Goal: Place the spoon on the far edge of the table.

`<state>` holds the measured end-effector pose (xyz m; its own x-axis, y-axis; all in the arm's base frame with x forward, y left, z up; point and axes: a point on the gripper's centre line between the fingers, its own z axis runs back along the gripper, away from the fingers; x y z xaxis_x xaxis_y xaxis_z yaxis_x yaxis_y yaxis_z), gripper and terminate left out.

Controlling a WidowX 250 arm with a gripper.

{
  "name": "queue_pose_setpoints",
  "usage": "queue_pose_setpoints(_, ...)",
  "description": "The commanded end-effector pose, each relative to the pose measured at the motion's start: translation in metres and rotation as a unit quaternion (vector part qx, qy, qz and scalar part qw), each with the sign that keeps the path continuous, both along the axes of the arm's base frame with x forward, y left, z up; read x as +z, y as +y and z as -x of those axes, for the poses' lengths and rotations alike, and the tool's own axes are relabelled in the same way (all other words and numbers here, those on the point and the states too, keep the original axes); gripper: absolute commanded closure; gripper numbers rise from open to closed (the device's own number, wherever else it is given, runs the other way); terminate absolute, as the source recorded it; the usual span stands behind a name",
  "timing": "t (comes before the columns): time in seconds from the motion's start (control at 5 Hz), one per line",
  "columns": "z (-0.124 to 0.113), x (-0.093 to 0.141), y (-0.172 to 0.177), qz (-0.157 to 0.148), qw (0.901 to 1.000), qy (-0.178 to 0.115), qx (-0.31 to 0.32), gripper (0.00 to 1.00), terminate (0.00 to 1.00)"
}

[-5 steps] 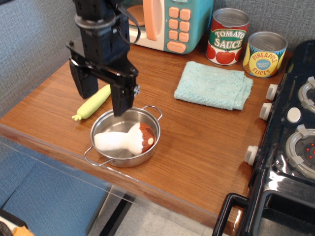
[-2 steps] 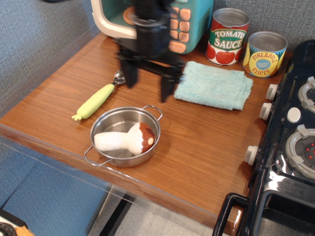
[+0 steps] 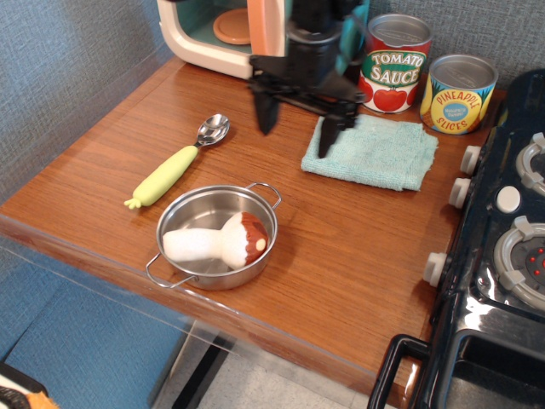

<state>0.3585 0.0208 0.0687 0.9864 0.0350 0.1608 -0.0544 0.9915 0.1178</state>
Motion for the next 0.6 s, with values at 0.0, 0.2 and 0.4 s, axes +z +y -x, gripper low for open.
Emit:
queue_pose_setpoints(0.0, 0.025, 0.009, 0.07, 0.035, 0.9962, -0.042, 0.068, 0.0, 0.0)
queue_pose_setpoints(0.2, 0.023, -0.003, 0.079, 0.04, 0.9973, -0.024, 0.058, 0.0, 0.0)
queue_pose_setpoints(0.4, 0.024, -0.018, 0.084, 0.032, 0.9992, 0.01, 0.021, 0.0, 0.0)
